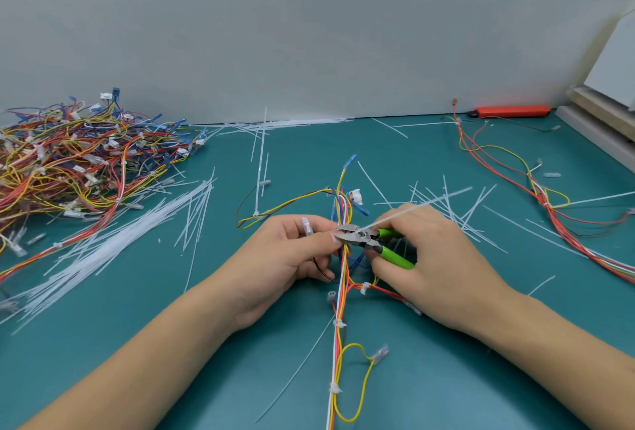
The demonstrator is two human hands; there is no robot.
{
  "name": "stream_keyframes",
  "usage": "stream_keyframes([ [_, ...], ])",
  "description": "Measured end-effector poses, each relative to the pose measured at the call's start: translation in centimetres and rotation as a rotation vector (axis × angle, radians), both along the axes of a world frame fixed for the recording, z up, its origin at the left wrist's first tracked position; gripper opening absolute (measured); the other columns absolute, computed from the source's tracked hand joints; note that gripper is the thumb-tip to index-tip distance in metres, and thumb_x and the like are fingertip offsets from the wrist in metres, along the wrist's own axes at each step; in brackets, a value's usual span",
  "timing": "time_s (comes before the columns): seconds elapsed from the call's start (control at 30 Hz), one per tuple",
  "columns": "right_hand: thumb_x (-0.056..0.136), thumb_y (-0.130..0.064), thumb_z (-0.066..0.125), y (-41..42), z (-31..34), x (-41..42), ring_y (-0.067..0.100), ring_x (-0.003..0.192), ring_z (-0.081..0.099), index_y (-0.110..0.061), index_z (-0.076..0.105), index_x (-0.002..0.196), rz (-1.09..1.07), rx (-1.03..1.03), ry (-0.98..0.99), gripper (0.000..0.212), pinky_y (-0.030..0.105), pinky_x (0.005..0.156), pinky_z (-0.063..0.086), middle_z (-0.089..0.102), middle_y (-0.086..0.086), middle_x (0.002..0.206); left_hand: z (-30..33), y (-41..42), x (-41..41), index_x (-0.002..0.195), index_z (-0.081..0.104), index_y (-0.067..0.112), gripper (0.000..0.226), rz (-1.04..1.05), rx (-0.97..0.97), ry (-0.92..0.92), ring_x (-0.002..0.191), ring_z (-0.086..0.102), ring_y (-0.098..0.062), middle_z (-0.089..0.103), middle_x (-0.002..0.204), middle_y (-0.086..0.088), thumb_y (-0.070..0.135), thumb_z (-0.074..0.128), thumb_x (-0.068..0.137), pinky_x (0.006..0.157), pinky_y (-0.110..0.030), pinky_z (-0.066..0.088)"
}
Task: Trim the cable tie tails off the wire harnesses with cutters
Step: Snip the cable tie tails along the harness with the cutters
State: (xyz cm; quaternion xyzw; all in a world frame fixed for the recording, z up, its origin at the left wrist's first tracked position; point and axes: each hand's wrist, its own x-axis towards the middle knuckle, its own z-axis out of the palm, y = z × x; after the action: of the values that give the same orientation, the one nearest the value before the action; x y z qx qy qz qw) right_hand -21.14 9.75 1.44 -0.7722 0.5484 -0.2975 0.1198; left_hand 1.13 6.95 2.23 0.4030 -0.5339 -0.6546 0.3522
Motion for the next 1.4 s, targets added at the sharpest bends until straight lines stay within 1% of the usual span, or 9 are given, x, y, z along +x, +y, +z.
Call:
stream_keyframes([
  [0.27,0.079,-0.051,0.051,0.0,0.3,0.1,0.010,0.095,0.054,-0.033,0.068,0.105,-0.009,0.011,0.040,0.036,0.033,0.088,0.047,0.062,-0.017,0.093,0.0,0.0,-0.2,0.113,0.069,-0.010,0.025,0.011,0.006,-0.003,0.063,0.050,-0.015,0.055,0.093,-0.019,0.006,0.064,0.095,0.065,-0.027,0.055],
  [0.5,0.080,-0.048,0.054,-0.1,0.3,0.2,0.010,0.093,0.053,-0.033,0.066,0.100,-0.010,0.017,0.031,0.028,0.036,0.087,0.048,0.061,-0.017,0.090,0.1,0.0,-0.1,0.113,0.071,-0.008,0.025,0.018,0.006,-0.001,0.063,0.050,-0.016,0.056,0.093,-0.019,0.007,0.066,0.094,0.066,-0.028,0.056],
  [0.57,0.080,-0.045,0.059,0.0,0.2,0.2,0.008,0.084,0.052,-0.032,0.064,0.091,-0.027,0.011,0.025,0.017,0.034,0.079,0.048,0.059,-0.016,0.081,0.1,0.0,-0.1,0.113,0.071,-0.008,0.028,0.008,0.002,-0.001,0.063,0.050,-0.016,0.056,0.093,-0.019,0.009,0.071,0.090,0.066,-0.028,0.056],
  [0.63,0.080,-0.043,0.063,0.1,0.0,0.2,0.011,0.073,0.051,-0.029,0.060,0.079,-0.063,0.010,0.007,0.014,0.032,0.063,0.043,0.056,-0.011,0.070,0.1,0.0,-0.1,0.113,0.071,-0.008,0.035,0.002,0.001,0.001,0.063,0.051,-0.016,0.055,0.092,-0.019,0.012,0.076,0.084,0.066,-0.027,0.055],
  [0.77,0.080,-0.043,0.065,0.3,-0.1,0.1,0.015,0.067,0.049,-0.023,0.059,0.078,-0.110,-0.005,0.040,0.021,0.031,0.053,0.039,0.056,-0.012,0.073,0.0,0.1,-0.1,0.111,0.072,-0.007,0.039,-0.004,0.004,0.008,0.065,0.050,-0.017,0.059,0.091,-0.018,0.019,0.071,0.082,0.064,-0.025,0.053],
  [0.83,0.082,-0.041,0.068,0.3,-0.1,0.2,0.011,0.069,0.051,-0.026,0.061,0.079,-0.096,0.005,0.021,0.017,0.031,0.057,0.041,0.057,-0.011,0.071,0.0,0.1,-0.1,0.110,0.072,-0.007,0.037,0.005,0.005,0.008,0.064,0.050,-0.017,0.059,0.088,-0.017,0.019,0.072,0.082,0.063,-0.025,0.053],
  [0.9,0.083,-0.046,0.062,0.2,0.2,0.2,0.007,0.081,0.056,-0.031,0.067,0.090,-0.052,0.024,0.010,0.017,0.035,0.075,0.049,0.061,-0.017,0.079,0.1,0.1,-0.1,0.110,0.072,-0.007,0.032,0.009,-0.004,-0.005,0.063,0.050,-0.016,0.057,0.088,-0.020,0.014,0.075,0.086,0.063,-0.025,0.054],
  [1.0,0.080,-0.051,0.054,0.2,0.5,0.1,0.007,0.099,0.057,-0.037,0.068,0.105,-0.018,0.009,0.038,0.032,0.042,0.097,0.047,0.062,-0.022,0.097,0.2,0.2,-0.1,0.111,0.073,-0.005,0.033,0.004,-0.014,-0.025,0.064,0.050,-0.015,0.055,0.092,-0.022,0.019,0.075,0.088,0.066,-0.026,0.054],
  [1.4,0.079,-0.056,0.047,0.4,0.9,0.3,0.012,0.108,0.056,-0.036,0.070,0.112,-0.041,0.028,0.024,0.045,0.042,0.102,0.045,0.065,-0.021,0.105,0.3,0.1,-0.1,0.113,0.073,-0.006,0.035,-0.013,0.014,0.021,0.063,0.049,-0.014,0.059,0.096,-0.020,0.017,0.070,0.086,0.064,-0.025,0.054],
])
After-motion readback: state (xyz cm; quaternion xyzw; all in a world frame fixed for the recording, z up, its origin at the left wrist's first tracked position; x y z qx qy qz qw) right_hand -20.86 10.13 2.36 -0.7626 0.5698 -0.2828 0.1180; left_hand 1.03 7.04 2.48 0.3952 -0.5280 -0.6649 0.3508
